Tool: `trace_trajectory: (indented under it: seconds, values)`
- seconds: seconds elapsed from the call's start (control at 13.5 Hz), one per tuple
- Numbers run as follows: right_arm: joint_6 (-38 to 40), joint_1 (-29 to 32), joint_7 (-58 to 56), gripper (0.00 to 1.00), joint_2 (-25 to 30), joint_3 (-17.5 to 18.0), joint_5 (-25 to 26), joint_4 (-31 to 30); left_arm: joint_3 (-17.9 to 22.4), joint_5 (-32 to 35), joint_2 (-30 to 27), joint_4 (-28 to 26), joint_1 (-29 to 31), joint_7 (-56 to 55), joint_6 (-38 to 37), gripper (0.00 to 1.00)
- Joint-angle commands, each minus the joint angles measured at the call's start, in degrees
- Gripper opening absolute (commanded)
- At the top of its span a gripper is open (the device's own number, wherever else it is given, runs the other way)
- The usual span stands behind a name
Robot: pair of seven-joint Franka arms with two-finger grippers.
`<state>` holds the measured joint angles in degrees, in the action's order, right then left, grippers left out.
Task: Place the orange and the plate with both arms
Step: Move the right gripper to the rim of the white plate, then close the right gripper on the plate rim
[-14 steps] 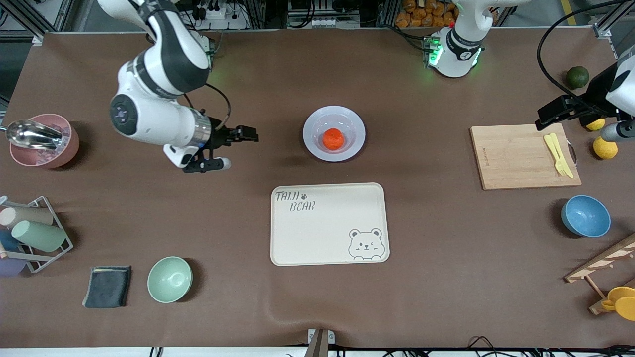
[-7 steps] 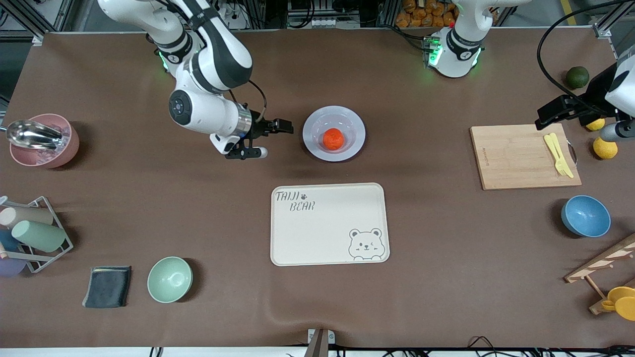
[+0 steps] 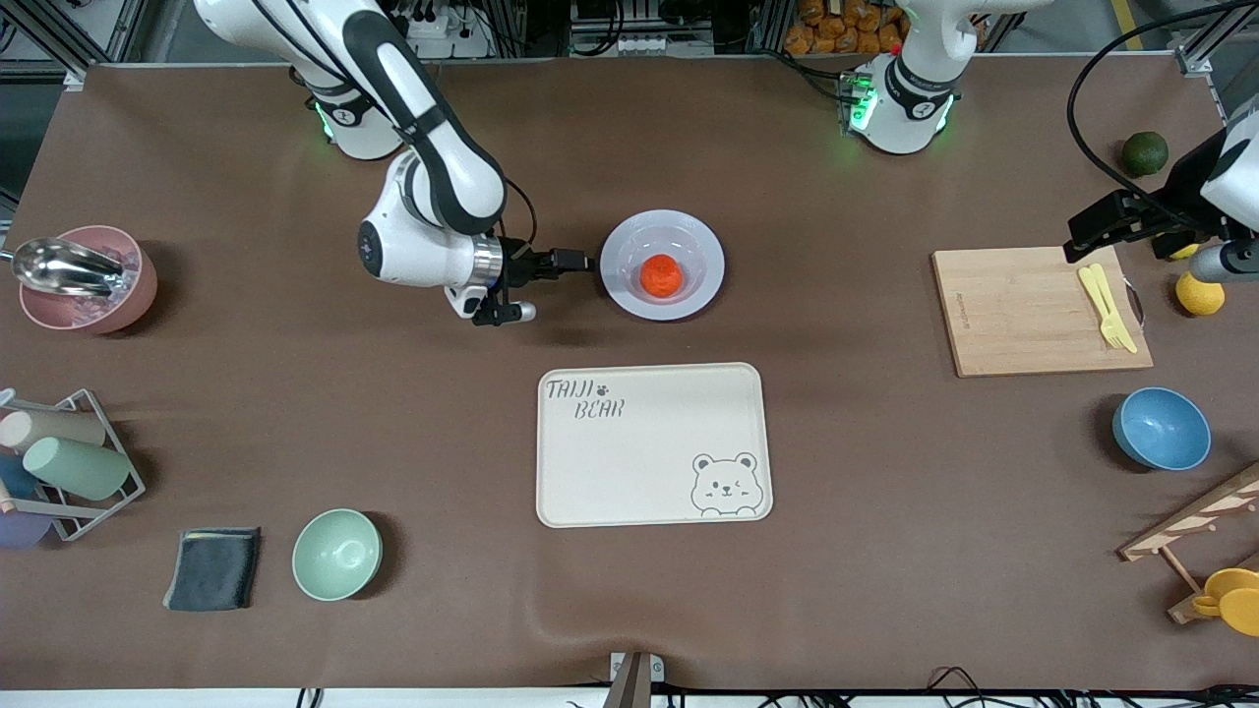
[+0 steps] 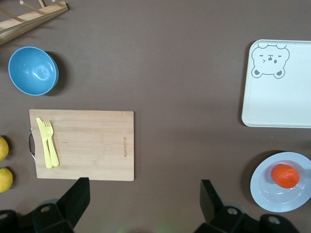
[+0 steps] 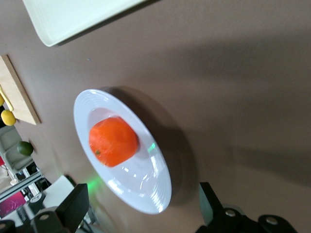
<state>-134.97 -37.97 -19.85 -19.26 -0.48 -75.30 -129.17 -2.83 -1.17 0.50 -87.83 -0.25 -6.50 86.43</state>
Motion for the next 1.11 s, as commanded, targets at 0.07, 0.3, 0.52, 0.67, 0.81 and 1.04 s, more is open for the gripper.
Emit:
trace_trajectory:
  seconds: [0.07,0.3,0.52,0.67,0.81,1.04]
  values:
    - [-6.88,-8.77,-11.30,1.00,-4.90,-0.49,-16.66,-0.03,-0.16,-0.24,-0.77,-0.94,-0.36,1.23,0.85,1.00]
    - [-6.80,-10.10,-24.86,1.00,-7.81,-0.49,-31.37,0.05,-0.25,-0.32,-0.59,-1.03,-0.10,1.23,0.85,1.00]
    - [-6.98,-10.89,-25.06,0.66,-7.81,-0.49,-32.28,0.06,-0.25,-0.32,-0.33,-1.21,-0.10,1.31,0.85,1.00]
    - [-6.89,-11.42,-24.97,0.00,-7.81,-0.40,-34.64,0.23,-0.25,-0.15,-0.15,-1.30,-0.10,1.49,0.94,1.00]
    - [-6.89,-12.30,-24.97,0.00,-7.81,-0.49,-35.53,0.58,-0.25,-0.15,-0.06,-1.30,-0.10,1.58,1.03,1.00]
    - [-6.71,-12.13,-24.97,0.00,-7.46,-0.49,-35.53,0.76,-0.25,-0.15,0.37,-1.30,-0.10,1.58,1.03,1.00]
